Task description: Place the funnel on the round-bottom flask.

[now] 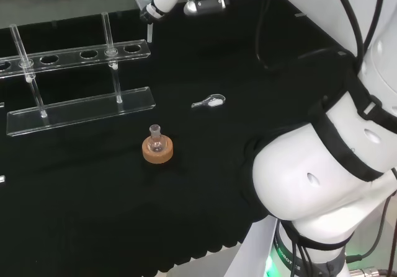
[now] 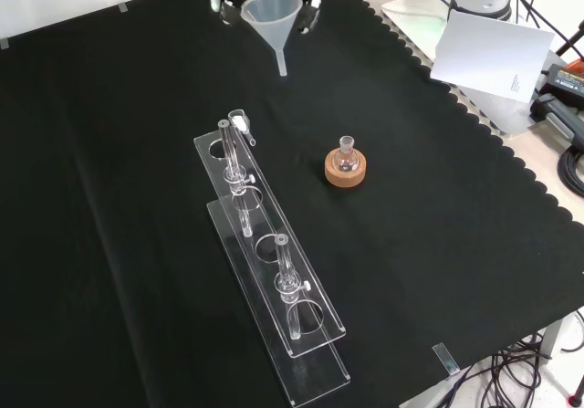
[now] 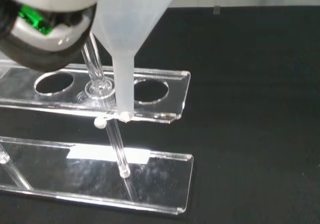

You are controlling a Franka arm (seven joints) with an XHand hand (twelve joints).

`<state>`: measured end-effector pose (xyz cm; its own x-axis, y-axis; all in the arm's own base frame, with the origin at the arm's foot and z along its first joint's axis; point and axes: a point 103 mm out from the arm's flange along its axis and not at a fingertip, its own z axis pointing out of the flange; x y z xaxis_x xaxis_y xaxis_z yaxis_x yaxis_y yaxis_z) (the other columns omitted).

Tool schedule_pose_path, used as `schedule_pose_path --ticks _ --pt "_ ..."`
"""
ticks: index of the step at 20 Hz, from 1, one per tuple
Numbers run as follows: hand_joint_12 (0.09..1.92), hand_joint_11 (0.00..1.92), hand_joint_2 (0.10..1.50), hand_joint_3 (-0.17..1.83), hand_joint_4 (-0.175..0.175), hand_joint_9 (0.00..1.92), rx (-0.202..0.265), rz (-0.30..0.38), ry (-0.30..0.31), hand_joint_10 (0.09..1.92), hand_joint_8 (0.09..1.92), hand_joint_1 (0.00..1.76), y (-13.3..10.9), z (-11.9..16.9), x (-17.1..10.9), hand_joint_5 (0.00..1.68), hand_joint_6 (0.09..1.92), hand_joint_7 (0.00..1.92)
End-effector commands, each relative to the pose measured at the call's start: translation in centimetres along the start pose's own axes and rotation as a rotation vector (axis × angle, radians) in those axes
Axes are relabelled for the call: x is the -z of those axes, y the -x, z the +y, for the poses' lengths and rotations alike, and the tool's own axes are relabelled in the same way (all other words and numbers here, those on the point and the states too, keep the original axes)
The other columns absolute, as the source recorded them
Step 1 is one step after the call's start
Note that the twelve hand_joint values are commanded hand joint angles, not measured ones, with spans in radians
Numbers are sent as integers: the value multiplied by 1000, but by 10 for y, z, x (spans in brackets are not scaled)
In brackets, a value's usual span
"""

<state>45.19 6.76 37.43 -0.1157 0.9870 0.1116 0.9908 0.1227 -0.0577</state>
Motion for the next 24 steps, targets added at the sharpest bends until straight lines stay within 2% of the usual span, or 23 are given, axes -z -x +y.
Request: schedule_pose_path --ticks 1,12,19,24 --pt "1374 0 479 580 67 681 -36 8 -3 449 301 931 -7 -21 -7 826 121 1102" --pt "1366 0 475 597 71 680 -76 38 32 450 304 936 -31 -59 -30 838 132 1113" --pt "1362 0 472 610 72 681 -38 13 54 452 304 939 -26 -77 -49 843 139 1116" --pt "1361 0 470 616 71 681 -22 -13 47 452 304 940 -17 -81 -77 845 142 1117"
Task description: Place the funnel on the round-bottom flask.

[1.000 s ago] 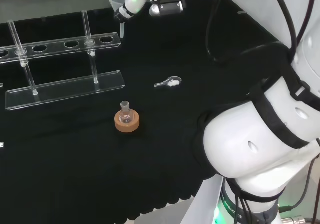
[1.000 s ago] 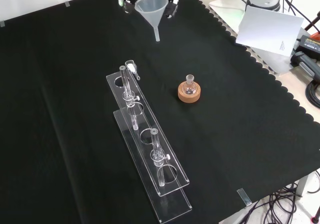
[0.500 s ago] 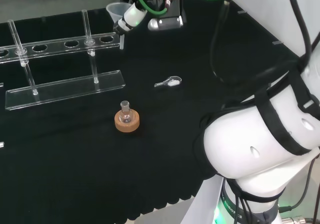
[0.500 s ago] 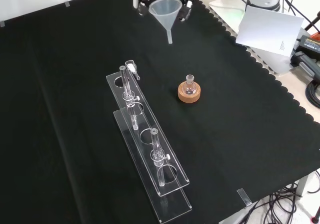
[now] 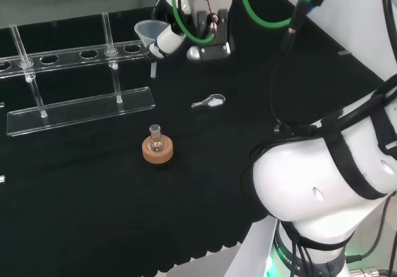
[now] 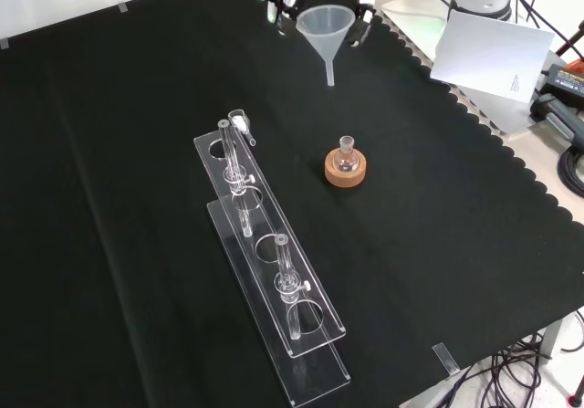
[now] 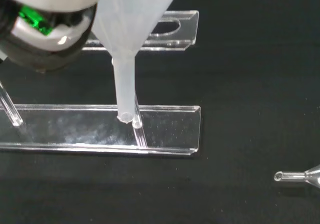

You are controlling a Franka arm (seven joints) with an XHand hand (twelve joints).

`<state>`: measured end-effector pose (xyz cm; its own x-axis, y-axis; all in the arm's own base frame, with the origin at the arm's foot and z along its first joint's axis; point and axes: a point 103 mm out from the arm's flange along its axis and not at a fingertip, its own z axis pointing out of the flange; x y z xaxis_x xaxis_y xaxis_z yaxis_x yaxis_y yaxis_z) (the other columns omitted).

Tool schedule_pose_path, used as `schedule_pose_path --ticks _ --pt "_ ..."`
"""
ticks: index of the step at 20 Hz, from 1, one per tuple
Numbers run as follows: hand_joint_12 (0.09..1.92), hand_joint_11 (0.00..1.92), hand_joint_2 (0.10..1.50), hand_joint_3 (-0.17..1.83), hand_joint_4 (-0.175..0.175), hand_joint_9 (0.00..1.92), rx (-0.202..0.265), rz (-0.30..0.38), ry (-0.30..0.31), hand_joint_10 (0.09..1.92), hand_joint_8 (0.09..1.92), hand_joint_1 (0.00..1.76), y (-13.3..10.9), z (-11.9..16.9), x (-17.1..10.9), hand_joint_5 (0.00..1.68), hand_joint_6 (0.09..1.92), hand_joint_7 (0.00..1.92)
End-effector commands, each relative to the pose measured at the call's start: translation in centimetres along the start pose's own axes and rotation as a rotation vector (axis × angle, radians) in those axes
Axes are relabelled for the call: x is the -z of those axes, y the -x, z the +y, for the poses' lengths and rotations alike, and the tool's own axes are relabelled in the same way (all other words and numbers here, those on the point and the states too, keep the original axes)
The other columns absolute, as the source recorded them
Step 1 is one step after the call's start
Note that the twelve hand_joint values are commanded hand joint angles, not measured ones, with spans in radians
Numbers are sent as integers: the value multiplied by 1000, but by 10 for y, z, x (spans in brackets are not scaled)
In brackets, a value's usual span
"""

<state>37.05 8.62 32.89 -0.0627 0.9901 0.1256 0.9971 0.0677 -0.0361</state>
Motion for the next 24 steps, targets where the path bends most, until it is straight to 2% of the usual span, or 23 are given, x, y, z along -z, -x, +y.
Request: schedule_pose_path --ticks 1,4,5,9,14,24 --pt "1360 0 470 617 71 682 34 -31 17 453 304 941 8 -6 -30 846 143 1118" --pt "1359 0 470 621 72 683 44 -48 16 453 304 943 11 -6 -45 848 145 1119" --pt "1359 0 470 623 72 684 45 -83 24 453 304 944 2 -1 -52 849 146 1119" --pt "1358 0 469 629 72 685 76 -155 63 454 303 945 4 -1 -69 849 148 1120" --pt "1356 0 454 668 74 688 54 -156 41 453 299 946 16 1 -80 850 163 1123" --pt "1356 0 452 681 78 693 40 -141 28 453 300 947 18 -2 -104 861 176 1130"
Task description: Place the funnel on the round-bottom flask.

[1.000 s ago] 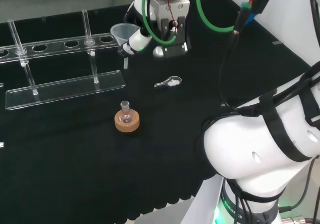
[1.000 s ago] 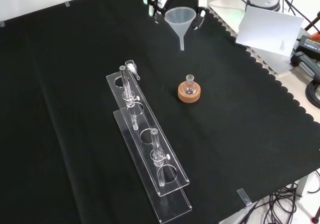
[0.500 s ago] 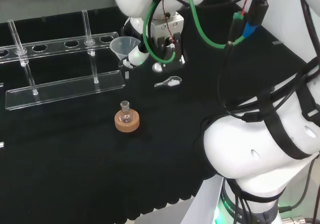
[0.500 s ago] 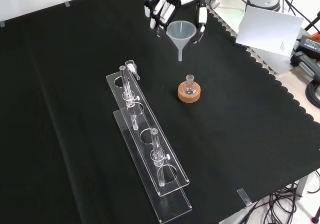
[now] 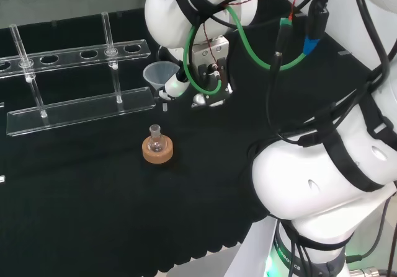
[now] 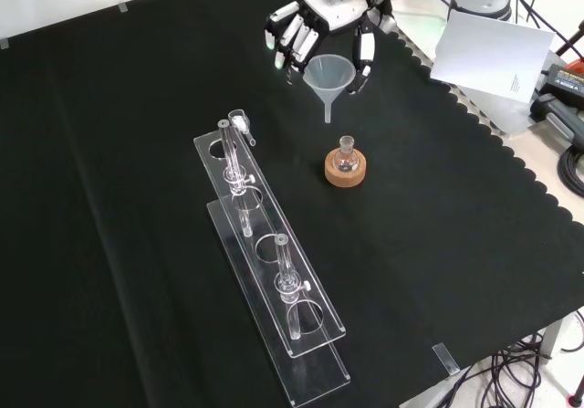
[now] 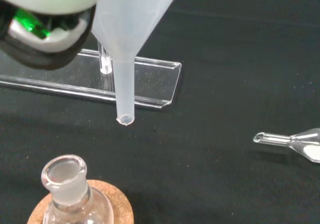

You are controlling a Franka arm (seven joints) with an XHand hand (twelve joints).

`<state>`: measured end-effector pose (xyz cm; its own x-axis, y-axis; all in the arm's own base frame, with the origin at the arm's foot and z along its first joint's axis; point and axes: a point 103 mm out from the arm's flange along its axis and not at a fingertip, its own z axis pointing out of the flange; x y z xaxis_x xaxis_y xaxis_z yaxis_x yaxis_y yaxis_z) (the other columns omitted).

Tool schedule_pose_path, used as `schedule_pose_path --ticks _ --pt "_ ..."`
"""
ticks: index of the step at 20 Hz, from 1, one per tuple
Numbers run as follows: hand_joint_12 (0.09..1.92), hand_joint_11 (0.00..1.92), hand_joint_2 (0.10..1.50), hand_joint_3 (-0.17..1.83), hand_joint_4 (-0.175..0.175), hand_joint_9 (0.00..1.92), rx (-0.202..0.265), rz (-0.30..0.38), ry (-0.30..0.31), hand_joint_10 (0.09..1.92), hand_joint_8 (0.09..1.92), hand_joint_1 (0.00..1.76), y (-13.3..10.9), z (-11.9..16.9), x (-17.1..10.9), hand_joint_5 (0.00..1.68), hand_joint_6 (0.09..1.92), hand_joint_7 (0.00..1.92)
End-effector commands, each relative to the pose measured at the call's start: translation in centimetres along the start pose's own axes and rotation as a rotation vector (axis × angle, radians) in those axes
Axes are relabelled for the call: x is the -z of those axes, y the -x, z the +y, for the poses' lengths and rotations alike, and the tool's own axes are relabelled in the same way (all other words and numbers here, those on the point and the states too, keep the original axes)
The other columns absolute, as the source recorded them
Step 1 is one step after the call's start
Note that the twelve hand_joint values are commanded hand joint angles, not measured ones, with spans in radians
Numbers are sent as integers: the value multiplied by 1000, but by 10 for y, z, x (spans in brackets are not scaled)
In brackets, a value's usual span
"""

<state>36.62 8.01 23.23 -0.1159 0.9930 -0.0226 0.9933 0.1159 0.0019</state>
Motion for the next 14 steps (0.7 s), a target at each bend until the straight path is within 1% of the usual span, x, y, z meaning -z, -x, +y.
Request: schedule_pose_path --ticks 1,4,8,11,14 --pt "1356 0 452 682 78 694 -12 11 -9 453 299 947 -2 -1 -9 862 176 1130" --pt "1356 0 453 685 78 696 8 47 -10 453 299 947 -8 -9 -1 863 179 1130" --pt "1356 0 454 689 78 697 50 76 -17 453 298 947 -22 -17 4 864 182 1131" --pt "1356 0 454 691 77 698 58 90 -32 452 298 946 -31 -16 -2 864 183 1131" --pt "1356 0 455 694 77 699 66 93 -26 452 297 945 -40 -14 -3 865 185 1131"
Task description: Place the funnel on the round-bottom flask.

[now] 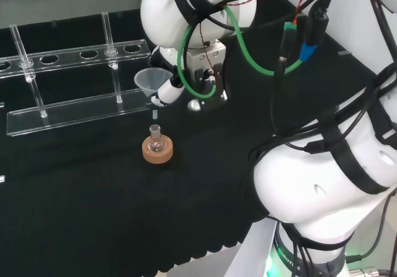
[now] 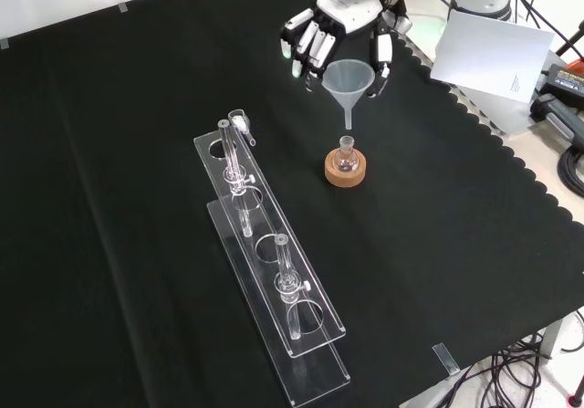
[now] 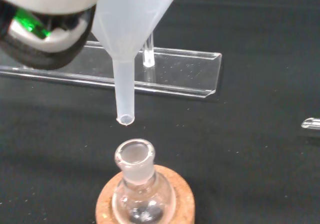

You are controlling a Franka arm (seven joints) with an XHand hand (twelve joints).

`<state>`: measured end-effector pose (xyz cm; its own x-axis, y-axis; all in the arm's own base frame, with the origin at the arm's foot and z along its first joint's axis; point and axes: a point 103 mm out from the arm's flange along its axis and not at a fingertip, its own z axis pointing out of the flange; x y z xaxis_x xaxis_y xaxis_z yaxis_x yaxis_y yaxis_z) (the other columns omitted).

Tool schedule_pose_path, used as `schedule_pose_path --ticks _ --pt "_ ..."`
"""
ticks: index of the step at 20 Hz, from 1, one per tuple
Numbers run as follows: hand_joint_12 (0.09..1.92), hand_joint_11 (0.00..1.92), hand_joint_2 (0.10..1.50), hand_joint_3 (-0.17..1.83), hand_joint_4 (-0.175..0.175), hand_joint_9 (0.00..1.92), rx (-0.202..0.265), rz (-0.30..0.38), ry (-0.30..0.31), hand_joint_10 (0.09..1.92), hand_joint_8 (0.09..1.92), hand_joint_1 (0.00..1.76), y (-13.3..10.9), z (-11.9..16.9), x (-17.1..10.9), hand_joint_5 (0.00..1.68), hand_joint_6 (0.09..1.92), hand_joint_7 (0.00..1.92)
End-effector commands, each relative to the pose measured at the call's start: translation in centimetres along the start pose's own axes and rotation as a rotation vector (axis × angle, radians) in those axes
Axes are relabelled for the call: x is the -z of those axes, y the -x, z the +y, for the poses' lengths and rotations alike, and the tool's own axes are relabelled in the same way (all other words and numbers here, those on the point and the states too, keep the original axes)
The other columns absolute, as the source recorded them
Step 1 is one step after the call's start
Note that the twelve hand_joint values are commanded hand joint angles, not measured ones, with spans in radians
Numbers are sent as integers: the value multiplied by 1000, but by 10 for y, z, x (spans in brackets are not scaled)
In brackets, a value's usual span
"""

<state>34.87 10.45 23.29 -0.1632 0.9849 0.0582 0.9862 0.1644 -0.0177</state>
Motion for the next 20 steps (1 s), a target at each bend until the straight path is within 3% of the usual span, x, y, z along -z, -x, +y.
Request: schedule_pose_path --ticks 1,7,20 --pt "1356 0 456 695 77 699 18 12 -6 452 297 944 -14 2 -6 865 186 1131" --pt "1352 0 459 701 78 702 -12 -16 -24 451 297 942 -8 5 -16 872 193 1132" --pt "1344 0 467 711 80 706 11 -30 -49 450 295 935 -2 8 -22 879 205 1135"
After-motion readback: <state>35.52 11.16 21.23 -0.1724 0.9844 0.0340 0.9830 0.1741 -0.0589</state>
